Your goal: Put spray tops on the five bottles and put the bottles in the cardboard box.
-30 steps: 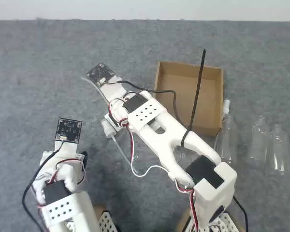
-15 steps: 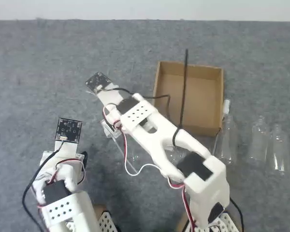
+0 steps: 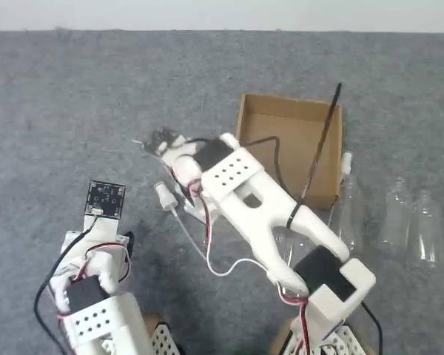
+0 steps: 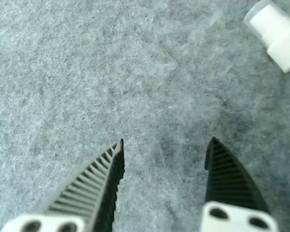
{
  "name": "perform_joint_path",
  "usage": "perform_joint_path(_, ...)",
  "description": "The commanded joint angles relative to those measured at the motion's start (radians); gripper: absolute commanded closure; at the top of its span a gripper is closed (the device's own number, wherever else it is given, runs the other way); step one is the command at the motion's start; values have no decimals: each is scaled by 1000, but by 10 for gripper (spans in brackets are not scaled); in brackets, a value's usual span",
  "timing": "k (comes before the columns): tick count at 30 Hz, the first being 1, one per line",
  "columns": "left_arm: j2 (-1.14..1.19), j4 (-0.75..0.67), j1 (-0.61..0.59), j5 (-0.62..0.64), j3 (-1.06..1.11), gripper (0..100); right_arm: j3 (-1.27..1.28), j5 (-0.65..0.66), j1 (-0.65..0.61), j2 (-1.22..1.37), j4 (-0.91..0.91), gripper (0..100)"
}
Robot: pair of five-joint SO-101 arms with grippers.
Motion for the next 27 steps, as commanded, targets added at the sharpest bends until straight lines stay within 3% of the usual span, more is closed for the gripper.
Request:
perform_joint_path(1,-14,12,3,-11,-8,754,161,21,13,-139,-153,783)
perform_joint_path(8,-14,12,3,-11,-8,754,279,17,15,-217,-262,784)
perform_joint_path(14,-14,12,3,-11,-8,754,295,14,85,-186,-374,872)
perform_joint_path(27,-14,12,3,-11,-8,754,408,23,96,-151,-374,875)
